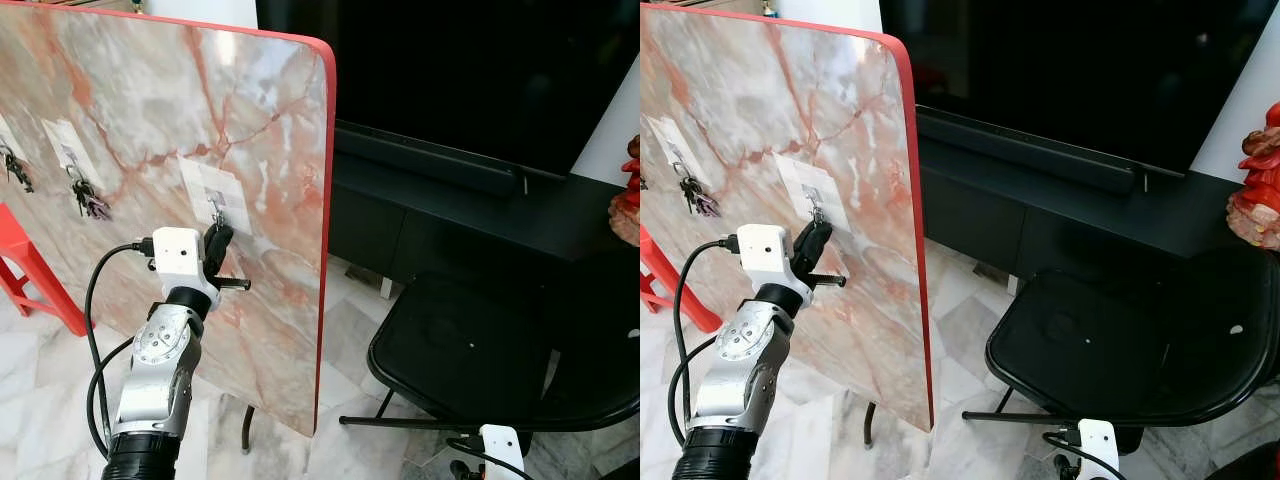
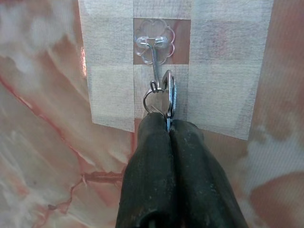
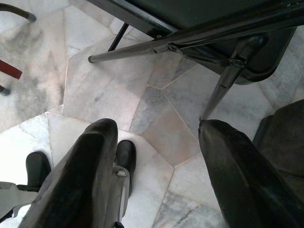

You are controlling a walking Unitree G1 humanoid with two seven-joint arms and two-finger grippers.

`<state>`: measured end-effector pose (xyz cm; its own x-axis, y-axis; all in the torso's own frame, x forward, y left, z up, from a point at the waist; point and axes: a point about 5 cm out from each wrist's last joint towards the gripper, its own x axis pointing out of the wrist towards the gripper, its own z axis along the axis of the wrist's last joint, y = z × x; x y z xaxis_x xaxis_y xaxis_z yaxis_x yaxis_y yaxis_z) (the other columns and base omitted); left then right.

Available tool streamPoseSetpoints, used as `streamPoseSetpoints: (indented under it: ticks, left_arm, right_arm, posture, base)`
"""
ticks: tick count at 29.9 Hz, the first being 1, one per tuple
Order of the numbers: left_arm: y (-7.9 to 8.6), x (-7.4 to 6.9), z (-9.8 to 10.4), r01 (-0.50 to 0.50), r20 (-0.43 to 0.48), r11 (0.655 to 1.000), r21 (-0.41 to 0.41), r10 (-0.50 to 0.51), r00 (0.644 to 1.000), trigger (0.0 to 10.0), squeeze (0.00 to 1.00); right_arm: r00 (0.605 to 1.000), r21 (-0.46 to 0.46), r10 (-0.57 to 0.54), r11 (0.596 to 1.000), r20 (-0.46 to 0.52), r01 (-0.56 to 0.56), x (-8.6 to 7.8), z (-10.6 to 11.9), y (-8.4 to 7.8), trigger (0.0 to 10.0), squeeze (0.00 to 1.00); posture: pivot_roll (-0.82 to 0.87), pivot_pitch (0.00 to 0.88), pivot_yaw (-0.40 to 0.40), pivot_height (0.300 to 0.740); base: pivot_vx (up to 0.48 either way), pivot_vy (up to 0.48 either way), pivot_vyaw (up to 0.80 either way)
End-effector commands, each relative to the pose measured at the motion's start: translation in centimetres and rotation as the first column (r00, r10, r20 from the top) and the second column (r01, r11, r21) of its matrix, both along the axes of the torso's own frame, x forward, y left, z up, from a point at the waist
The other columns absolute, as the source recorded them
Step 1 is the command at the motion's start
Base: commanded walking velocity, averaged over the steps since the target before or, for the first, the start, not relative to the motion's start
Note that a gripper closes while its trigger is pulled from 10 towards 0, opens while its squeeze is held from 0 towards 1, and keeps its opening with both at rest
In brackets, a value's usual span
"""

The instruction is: Hang keys on a hook

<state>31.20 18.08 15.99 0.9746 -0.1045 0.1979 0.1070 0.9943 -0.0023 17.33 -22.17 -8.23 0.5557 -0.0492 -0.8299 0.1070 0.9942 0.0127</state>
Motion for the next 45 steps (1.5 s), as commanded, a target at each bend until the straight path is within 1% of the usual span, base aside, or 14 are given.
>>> streamPoseSetpoints:
  ticks: [1, 15, 20, 24, 28, 29, 30, 33, 35, 37, 38, 39, 42, 45]
  left_arm:
    - [-0.2, 0.2, 0.1, 0.015, -0.002, 1.0, 0.011, -0.015, 1.0, 10.0, 0.87]
    - [-0.4, -0.9, -1.0, 0.035, -0.027, 0.999, 0.013, -0.034, 0.999, 10.0, 0.86]
    - [-0.1, -1.7, -2.1, 0.044, -0.058, 0.999, 0.026, -0.042, 0.997, 10.0, 0.86]
    - [0.7, -2.5, -3.8, 0.033, -0.12, 0.999, 0.036, -0.028, 0.992, 10.0, 0.85]
    - [1.3, -2.8, -5.6, 0.013, -0.178, 0.999, 0.04, -0.006, 0.984, 10.0, 0.78]
    - [1.9, -3.2, -7.7, -0.007, -0.258, 1.0, 0.031, 0.015, 0.966, 10.0, 0.0]
    - [1.9, -3.2, -7.7, -0.007, -0.258, 1.0, 0.031, 0.015, 0.966, 10.0, 0.0]
    - [2.8, -3.9, -10.7, -0.033, -0.377, 0.999, 0.018, 0.038, 0.925, 10.0, 0.0]
    - [3.1, -4.6, -13.4, -0.043, -0.49, 0.999, -0.011, 0.032, 0.871, 10.0, 0.0]
    - [3.7, -6.0, -16.4, -0.073, -0.614, 0.997, 0.004, 0.06, 0.787, 10.0, 0.0]
    - [3.7, -6.0, -16.4, -0.073, -0.614, 0.997, 0.004, 0.06, 0.787, 10.0, 0.0]
    - [3.9, -6.4, -17.2, -0.092, -0.645, 0.996, -0.002, 0.069, 0.761, 10.0, 0.0]
    - [4.5, -8.8, -19.9, -0.17, -0.762, 0.985, 0.014, 0.121, 0.636, 10.0, 0.0]
    - [4.9, -11.6, -22.1, -0.165, -0.841, 0.982, 0.089, 0.163, 0.516, 10.0, 0.0]
  right_arm:
    - [1.0, 0.003, -0.012, 1.0, -0.004, 0.012, 0.0, 0.0, 0.0, 10.0, 0.0]
    - [1.0, 0.002, -0.012, 1.0, -0.004, 0.012, 0.0, 0.0, 0.0, 10.0, 0.0]
    - [1.0, 0.004, -0.013, 1.0, -0.004, 0.013, 0.0, 0.0, 0.0, 10.0, 0.0]
    - [1.0, 0.005, -0.014, 1.0, -0.004, 0.014, 0.0, 0.0, 0.0, 10.0, 0.0]
    - [1.0, 0.005, -0.014, 1.0, -0.004, 0.014, 0.0, 0.0, 0.0, 10.0, 0.0]
    - [1.0, 0.005, -0.013, 1.0, -0.005, 0.013, 0.0, 0.0, 0.0, 10.0, 0.0]
    - [1.0, 0.005, -0.013, 1.0, -0.005, 0.013, 0.0, 0.0, 0.0, 10.0, 0.0]
    - [1.0, 0.005, -0.012, 1.0, -0.004, 0.012, 0.0, 0.0, 0.1, 10.0, 0.0]
    - [1.0, 0.006, -0.014, 1.0, -0.004, 0.014, 0.0, 0.0, 0.1, 10.0, 0.0]
    - [1.0, 0.006, -0.013, 1.0, -0.004, 0.013, 0.1, 0.0, 0.2, 10.0, 0.0]
    - [1.0, 0.006, -0.013, 1.0, -0.004, 0.013, 0.1, 0.0, 0.2, 10.0, 0.0]
    - [1.0, 0.005, -0.011, 1.0, -0.004, 0.011, 0.0, 0.0, 0.2, 10.0, 0.0]
    - [1.0, 0.006, -0.007, 1.0, -0.005, 0.007, 0.0, 0.0, 0.2, 10.0, 0.0]
    - [1.0, 0.001, -0.001, 1.0, -0.008, 0.001, 0.0, 0.0, 0.1, 10.0, 0.0]
  posture:
    - [0.01, 0.0, -0.018, 0.74]
    - [0.01, 0.0, -0.016, 0.74]
    - [0.01, 0.0, -0.016, 0.74]
    - [0.01, 0.0, -0.016, 0.74]
    - [0.01, 0.0, -0.016, 0.74]
    - [0.01, 0.0, -0.015, 0.74]
    - [0.01, 0.0, -0.015, 0.74]
    - [0.01, 0.0, -0.013, 0.74]
    - [0.02, 0.0, -0.016, 0.74]
    - [0.01, 0.0, -0.016, 0.74]
    - [0.01, 0.0, -0.016, 0.74]
    - [0.0, 0.0, -0.013, 0.74]
    - [0.0, 0.0, -0.011, 0.74]
    - [-0.01, 0.0, -0.008, 0.74]
  base:
    - [0.0, 0.0, 0.0]
    - [0.0, 0.0, 0.0]
    - [0.0, 0.0, 0.0]
    - [0.0, 0.0, 0.0]
    - [0.0, 0.0, 0.0]
    - [0.0, 0.0, 0.0]
    - [0.0, 0.0, 0.0]
    - [0.0, 0.0, 0.0]
    - [0.0, 0.0, 0.0]
    - [0.0, 0.0, 0.0]
    - [0.0, 0.0, 0.0]
    - [0.0, 0.0, 0.0]
    - [0.0, 0.0, 0.0]
    - [0.0, 0.0, 0.0]
